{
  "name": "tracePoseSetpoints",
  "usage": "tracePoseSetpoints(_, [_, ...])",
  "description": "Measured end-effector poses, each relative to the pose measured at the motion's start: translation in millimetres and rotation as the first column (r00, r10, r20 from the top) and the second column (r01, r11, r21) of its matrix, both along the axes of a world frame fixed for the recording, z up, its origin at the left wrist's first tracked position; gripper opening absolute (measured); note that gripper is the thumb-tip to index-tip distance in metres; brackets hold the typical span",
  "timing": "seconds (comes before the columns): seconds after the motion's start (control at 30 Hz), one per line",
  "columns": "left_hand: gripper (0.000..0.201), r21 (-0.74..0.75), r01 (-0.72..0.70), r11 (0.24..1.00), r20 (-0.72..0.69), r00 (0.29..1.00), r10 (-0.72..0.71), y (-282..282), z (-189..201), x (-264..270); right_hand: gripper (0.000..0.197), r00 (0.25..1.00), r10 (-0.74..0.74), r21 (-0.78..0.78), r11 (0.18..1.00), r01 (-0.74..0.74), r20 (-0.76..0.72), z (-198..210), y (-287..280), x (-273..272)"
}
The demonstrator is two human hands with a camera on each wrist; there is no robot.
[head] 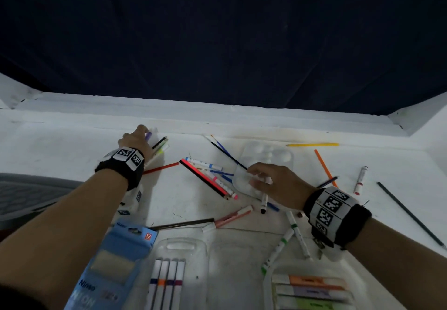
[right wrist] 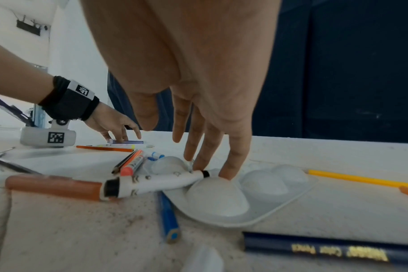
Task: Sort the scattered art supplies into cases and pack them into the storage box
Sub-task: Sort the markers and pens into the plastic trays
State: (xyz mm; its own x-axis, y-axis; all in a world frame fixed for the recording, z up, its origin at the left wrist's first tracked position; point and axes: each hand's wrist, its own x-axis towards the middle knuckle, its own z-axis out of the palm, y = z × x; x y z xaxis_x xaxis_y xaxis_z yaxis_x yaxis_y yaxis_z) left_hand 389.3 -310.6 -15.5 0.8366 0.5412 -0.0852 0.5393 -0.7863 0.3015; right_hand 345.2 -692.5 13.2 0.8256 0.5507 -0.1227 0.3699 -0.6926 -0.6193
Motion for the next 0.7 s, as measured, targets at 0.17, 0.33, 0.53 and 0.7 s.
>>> tracePoseSetpoints(0.17, [0.053, -0.076, 0.111, 0.991, 0.176, 0.980, -0.096, -30.6, 34.1, -22.9, 0.018, 0.988, -0.053, 0.109, 0.993, 0.037, 0.143, 20.1, -16.5, -13.4])
tracePoseSetpoints(0.33, [0.055, -0.078, 0.298, 0.951, 0.425, 0.873, -0.239, -77.4, 57.0, -73.9, 0.007, 0.956, -0.128, 0.213, 0.974, 0.071, 0.265, 41.1, -45.0, -39.4])
tracePoseSetpoints(0.53, [0.062, -0.144, 0.529, 0.836, 0.554, 0.743, -0.375, -133.2, 60.6, -158.6, 0.007, 0.956, -0.178, 0.250, 0.961, 0.117, 0.235, 43.0, -96.6, -88.3])
tracePoseSetpoints(0.7, [0.050, -0.364, 0.578, 0.731, 0.606, 0.742, -0.285, -169.7, 38.2, -227.8, 0.007, 0.967, -0.192, 0.201, 0.967, 0.158, 0.166, 22.7, -138.5, -131.1])
